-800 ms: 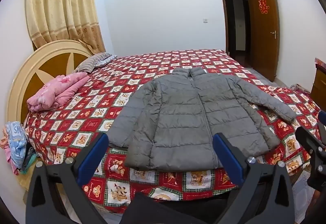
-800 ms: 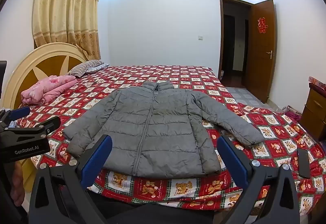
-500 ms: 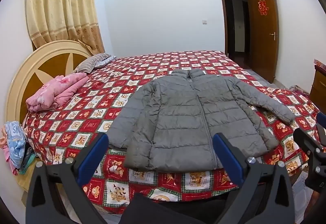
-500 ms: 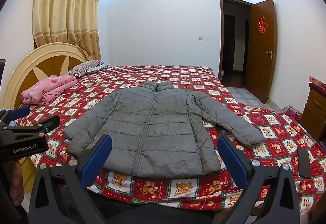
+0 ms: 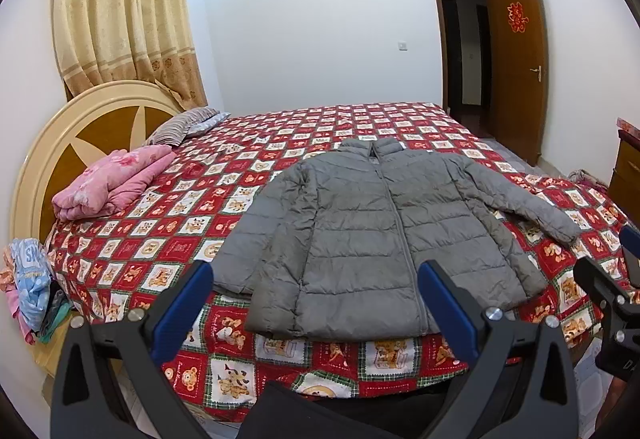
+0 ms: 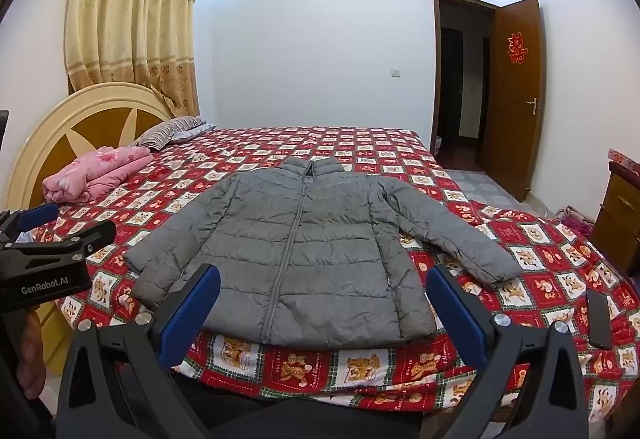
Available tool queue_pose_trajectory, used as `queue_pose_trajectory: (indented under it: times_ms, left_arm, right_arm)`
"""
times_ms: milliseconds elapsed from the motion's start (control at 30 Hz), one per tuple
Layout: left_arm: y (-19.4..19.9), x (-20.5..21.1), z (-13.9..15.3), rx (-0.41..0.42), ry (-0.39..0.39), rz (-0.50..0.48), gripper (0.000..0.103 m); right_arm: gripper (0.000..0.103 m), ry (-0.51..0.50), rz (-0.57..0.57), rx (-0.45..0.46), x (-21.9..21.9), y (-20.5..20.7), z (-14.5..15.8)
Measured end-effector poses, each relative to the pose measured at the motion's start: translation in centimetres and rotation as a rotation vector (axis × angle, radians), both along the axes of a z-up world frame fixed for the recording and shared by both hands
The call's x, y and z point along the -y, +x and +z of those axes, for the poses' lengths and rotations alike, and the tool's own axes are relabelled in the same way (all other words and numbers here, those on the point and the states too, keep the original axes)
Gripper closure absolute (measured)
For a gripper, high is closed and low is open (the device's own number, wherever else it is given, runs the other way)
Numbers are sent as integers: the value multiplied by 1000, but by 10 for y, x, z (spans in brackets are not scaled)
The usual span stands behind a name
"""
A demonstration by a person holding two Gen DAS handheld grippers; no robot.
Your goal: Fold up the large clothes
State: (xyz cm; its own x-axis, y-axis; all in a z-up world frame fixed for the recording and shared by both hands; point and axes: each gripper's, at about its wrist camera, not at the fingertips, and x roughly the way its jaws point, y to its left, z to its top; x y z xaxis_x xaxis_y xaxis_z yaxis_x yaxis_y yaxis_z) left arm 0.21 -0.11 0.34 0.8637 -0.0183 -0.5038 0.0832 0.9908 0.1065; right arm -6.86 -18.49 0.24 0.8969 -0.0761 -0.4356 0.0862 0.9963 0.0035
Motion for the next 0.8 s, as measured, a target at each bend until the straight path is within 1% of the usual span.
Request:
queue_pose_trajectory:
  times_ms: [300, 800]
  left_arm:
    - [1, -9, 1, 9, -7, 16, 0]
    - [0, -9, 1, 11, -6, 16, 0]
  right_arm:
    - [1, 2, 2, -3, 0, 0, 1]
    - [1, 0, 5, -8, -3, 0, -5]
